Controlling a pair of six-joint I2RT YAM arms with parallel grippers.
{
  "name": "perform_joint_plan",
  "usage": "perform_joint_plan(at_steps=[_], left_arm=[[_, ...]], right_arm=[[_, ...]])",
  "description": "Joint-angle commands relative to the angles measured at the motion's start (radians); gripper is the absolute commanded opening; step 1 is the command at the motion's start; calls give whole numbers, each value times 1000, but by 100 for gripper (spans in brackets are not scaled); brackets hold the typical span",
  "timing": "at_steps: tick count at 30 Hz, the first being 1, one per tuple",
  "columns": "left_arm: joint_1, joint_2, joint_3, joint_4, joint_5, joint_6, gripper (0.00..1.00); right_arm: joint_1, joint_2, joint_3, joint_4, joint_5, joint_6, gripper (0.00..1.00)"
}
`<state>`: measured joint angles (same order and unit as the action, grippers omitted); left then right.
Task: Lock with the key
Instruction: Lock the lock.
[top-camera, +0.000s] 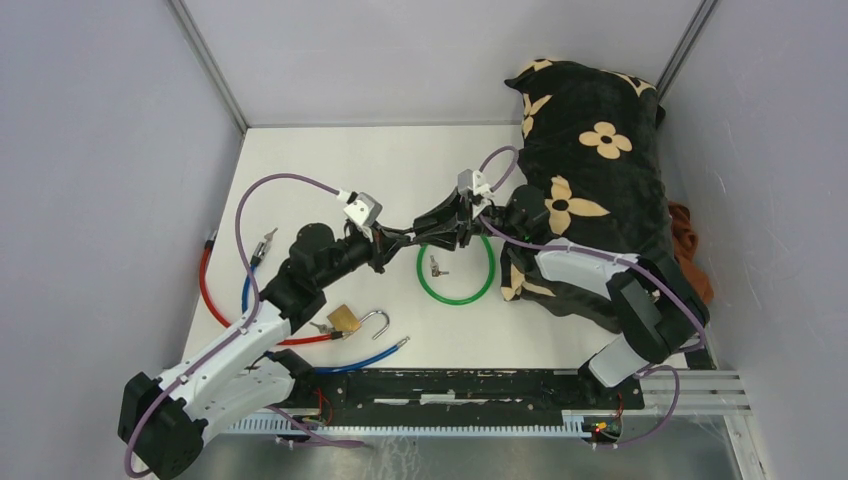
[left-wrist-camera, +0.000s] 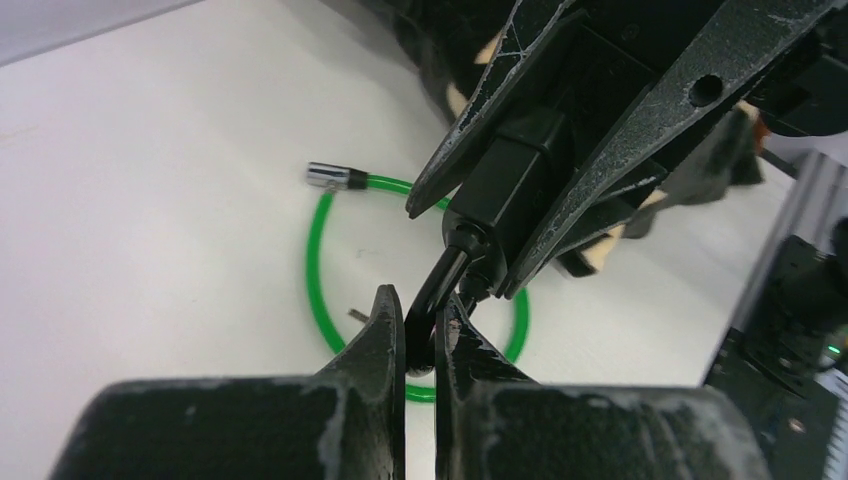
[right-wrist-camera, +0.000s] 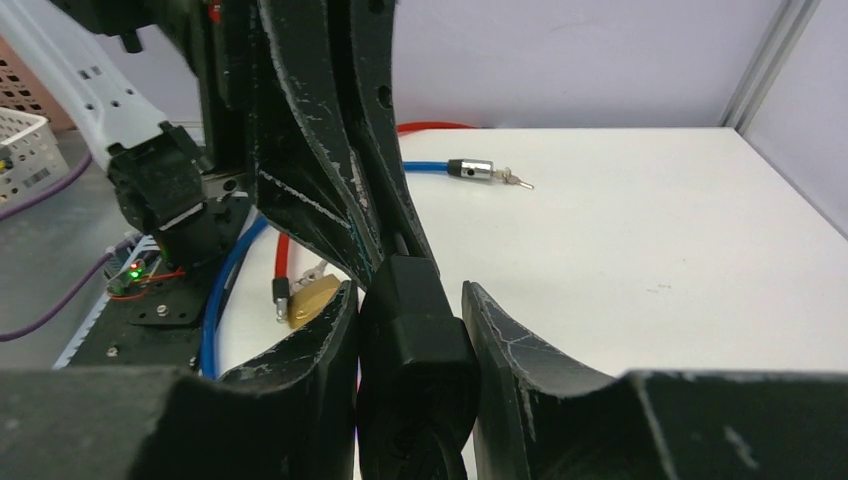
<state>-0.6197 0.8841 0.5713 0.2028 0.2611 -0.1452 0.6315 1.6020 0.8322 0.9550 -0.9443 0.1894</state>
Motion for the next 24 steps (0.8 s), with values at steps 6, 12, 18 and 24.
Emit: perform_joint_plan(at_steps=[6,12,18,24], left_arm=[[-155,-37,256,422,685,-260,2],[-155,-21,258,430,658,-217,2],[-155,-9,259,428,635,-123,2],[-154,-33,258,392,486,25,2]], right_arm=[[140,-99,-61,-74,-134,-96,0],[177,-115,0,-175,-93,-179,0],[216,-91,35,-217,-86,-224,0],[242,-79,51,-205,-86,-213,0]])
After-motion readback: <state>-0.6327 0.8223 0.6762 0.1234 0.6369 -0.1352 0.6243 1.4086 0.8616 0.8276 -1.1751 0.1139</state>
